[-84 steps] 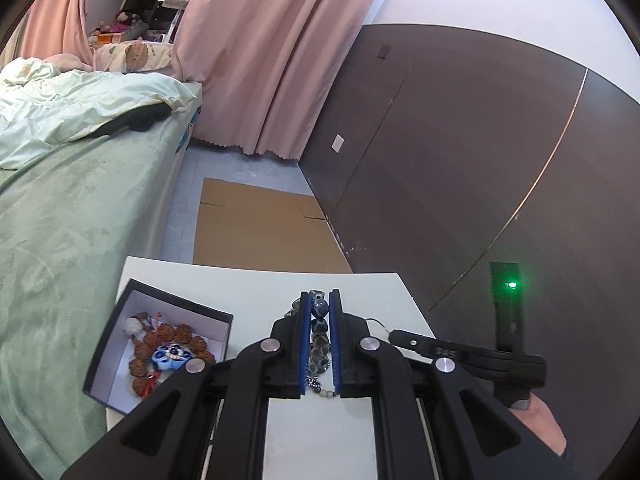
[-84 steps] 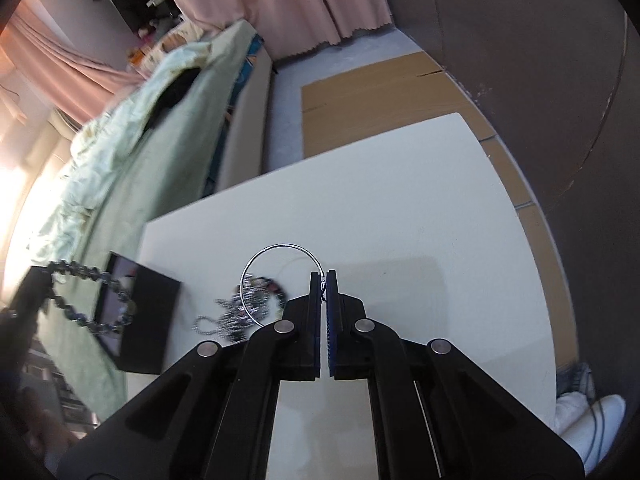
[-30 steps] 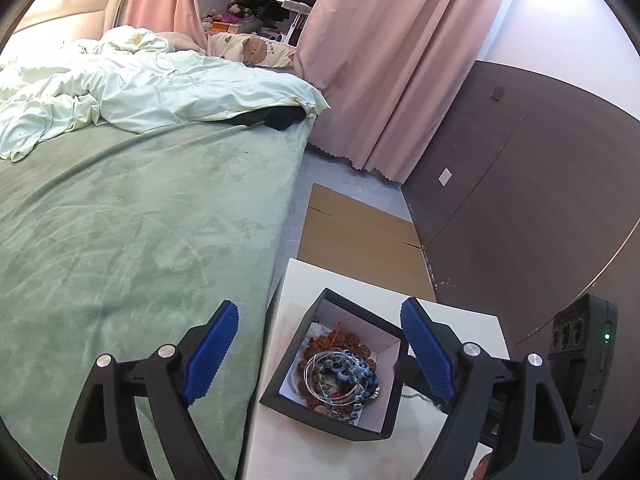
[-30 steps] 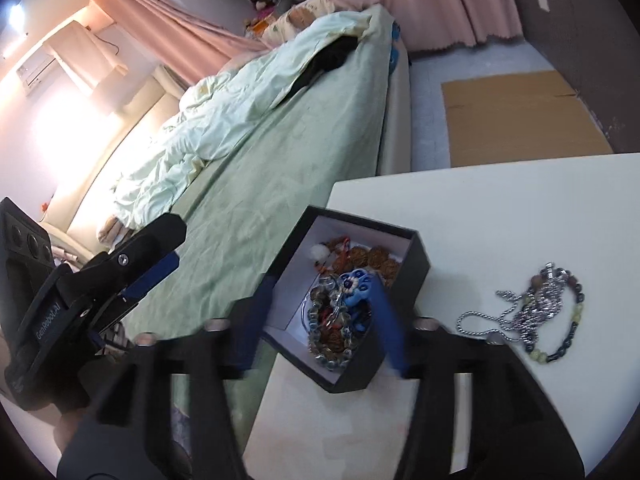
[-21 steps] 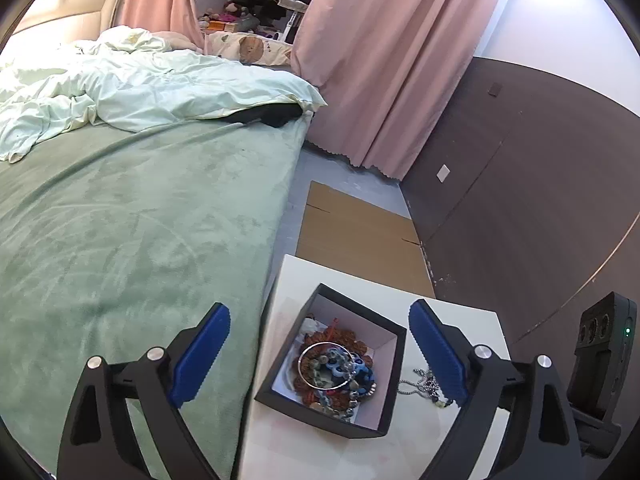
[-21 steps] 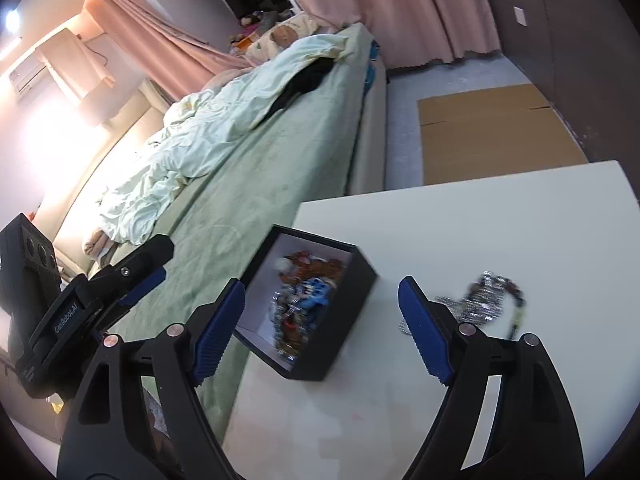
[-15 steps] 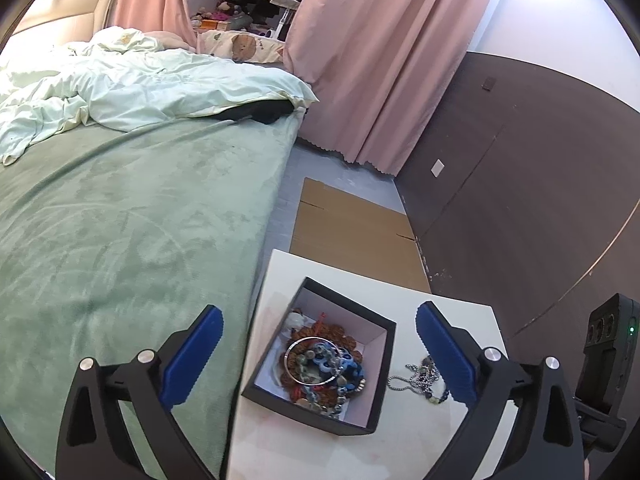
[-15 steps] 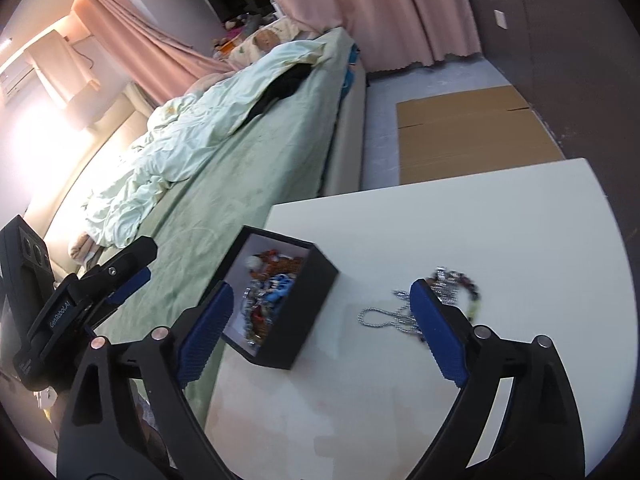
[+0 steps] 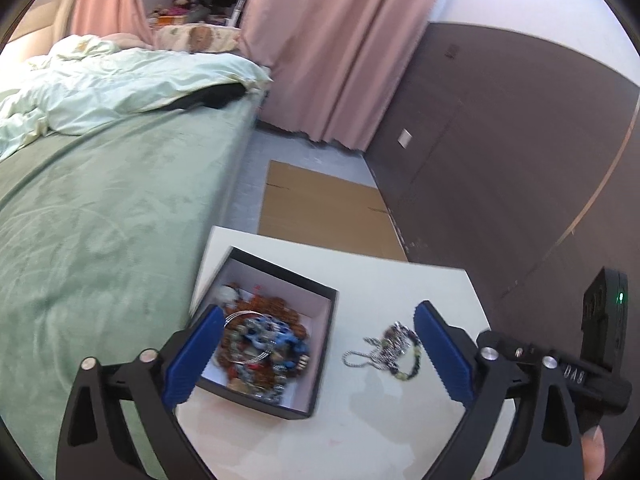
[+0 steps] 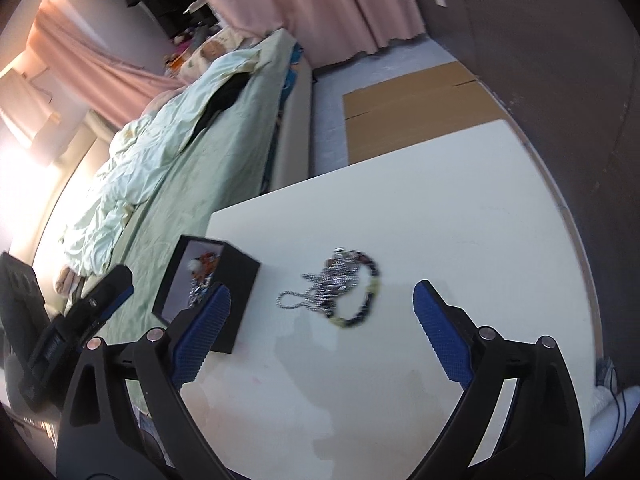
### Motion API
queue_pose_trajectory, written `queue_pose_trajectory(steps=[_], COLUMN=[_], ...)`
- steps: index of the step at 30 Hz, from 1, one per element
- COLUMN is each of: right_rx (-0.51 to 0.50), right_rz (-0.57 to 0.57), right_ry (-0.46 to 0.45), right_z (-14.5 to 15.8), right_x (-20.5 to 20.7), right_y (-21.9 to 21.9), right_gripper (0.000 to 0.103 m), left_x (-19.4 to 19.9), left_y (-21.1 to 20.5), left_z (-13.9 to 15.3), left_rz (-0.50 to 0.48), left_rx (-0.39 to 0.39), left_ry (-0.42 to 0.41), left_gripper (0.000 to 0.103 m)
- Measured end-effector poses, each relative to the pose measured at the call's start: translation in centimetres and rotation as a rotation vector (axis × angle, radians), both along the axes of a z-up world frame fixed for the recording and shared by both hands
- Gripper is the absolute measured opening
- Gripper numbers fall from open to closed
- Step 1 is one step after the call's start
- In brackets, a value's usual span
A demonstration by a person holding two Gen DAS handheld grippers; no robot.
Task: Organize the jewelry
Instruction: 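Move both tools to the remaining chain and bead bracelet pile, then grasp the silver chain pendant with the left tool while the right tool grasps the bead bracelet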
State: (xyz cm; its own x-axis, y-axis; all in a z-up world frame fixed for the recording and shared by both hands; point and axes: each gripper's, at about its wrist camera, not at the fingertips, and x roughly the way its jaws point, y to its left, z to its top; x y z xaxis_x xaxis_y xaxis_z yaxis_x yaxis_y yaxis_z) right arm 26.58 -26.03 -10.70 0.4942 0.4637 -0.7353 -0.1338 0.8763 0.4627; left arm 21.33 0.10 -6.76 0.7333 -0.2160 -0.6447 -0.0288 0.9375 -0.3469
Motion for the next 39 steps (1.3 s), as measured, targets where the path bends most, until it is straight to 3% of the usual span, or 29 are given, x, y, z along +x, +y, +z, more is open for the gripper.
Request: queue_pose_trajectory(steps=[15,30,39], right_rx=[0.004,0.014,0.011], right_rz=[-0.080,-0.134,-0.139], right_ry=[0.045,0.086,0.094], right_z=[-0.6,-1.5,-1.8], right_x=[0.4,2.4,3.6], right_y=[-4.9,-6.8,-6.7], right_gripper=[0.092,0.092,0.092], left_x=[2.3,5.2,7.3], left_y=[-6.1,-12.0,-14.7], left_z=[-2.2,-6.6,-9.9], left_rz=[-0.155,-0.277,-0.319], left_rx=[0.027,0.109,0.222], left_ry=[0.032,0.103,0.154], left_gripper=[0.057,0.047,0.038])
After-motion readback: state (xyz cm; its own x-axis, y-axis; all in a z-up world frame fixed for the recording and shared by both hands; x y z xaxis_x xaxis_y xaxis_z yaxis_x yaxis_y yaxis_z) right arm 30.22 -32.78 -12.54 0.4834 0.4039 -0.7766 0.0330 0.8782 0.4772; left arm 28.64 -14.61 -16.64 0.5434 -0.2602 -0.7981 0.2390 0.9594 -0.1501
